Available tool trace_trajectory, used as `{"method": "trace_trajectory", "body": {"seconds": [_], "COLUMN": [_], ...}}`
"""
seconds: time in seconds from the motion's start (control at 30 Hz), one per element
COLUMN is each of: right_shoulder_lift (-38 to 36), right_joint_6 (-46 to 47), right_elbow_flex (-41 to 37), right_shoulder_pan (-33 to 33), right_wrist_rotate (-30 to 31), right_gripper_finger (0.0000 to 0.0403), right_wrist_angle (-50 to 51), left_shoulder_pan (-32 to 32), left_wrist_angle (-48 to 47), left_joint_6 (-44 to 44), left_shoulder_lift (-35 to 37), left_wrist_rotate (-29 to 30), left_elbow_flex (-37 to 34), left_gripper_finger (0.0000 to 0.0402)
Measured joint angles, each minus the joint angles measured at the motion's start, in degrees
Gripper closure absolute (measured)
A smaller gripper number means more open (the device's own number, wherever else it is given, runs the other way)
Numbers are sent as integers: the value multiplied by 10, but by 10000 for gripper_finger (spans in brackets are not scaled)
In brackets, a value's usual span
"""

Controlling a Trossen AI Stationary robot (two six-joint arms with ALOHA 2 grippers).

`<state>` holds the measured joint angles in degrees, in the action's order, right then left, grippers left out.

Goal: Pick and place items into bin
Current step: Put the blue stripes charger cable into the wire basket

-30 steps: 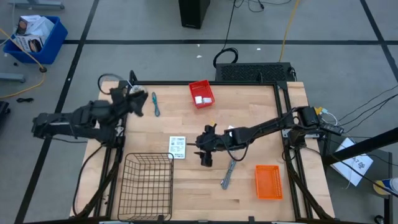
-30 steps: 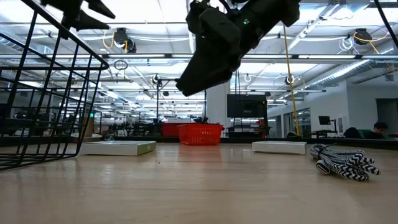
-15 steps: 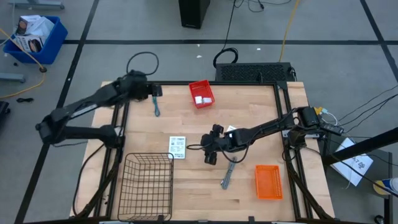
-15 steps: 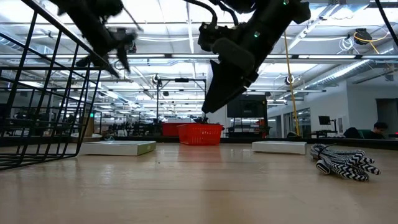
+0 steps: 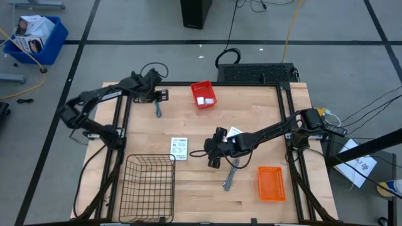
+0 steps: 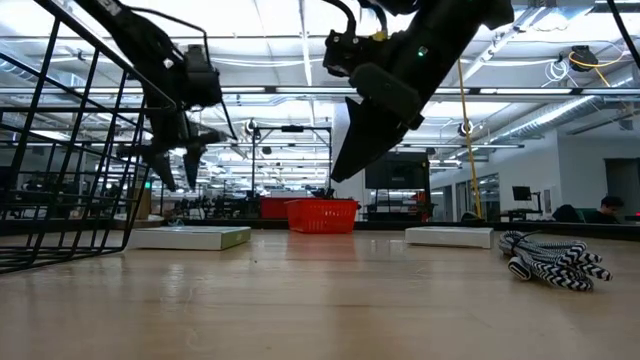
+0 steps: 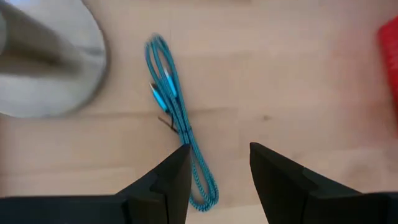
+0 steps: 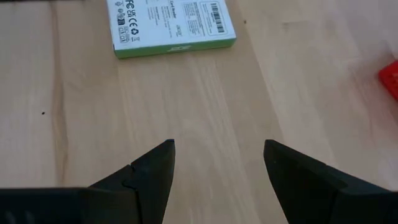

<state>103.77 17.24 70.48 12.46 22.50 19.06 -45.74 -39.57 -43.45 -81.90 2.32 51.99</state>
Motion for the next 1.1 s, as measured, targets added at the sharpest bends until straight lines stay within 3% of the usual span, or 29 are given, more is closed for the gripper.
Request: {"method": "trace_trajectory", "body": {"seconds": [0.43, 0.73, 0.87, 0.97, 1.1], "right_shoulder_lift": [0, 0, 0, 0, 0], "right_joint_6": [15, 14, 14, 14, 15], "right_elbow_flex": [0, 0, 0, 0, 0], "right_shoulder_pan": [12, 12, 12, 12, 12], "right_wrist_rotate": [0, 0, 0, 0, 0], "right_gripper_finger": [165, 165, 165, 165, 165], "right_wrist_angle": [-3, -3, -3, -3, -3], "left_shoulder_pan": [0, -9, -10, -10, -10], "left_wrist_angle": [-22, -22, -22, -22, -17], "left_joint_6": [15, 35, 39, 43, 79], "left_shoulder_lift": [-106, -134, -134, -134, -134], "left_wrist_rotate": [-24, -20, 9, 2, -28], "left_elbow_flex": [0, 0, 0, 0, -4], "left_gripper_finger": [236, 236, 238, 257, 311]}}
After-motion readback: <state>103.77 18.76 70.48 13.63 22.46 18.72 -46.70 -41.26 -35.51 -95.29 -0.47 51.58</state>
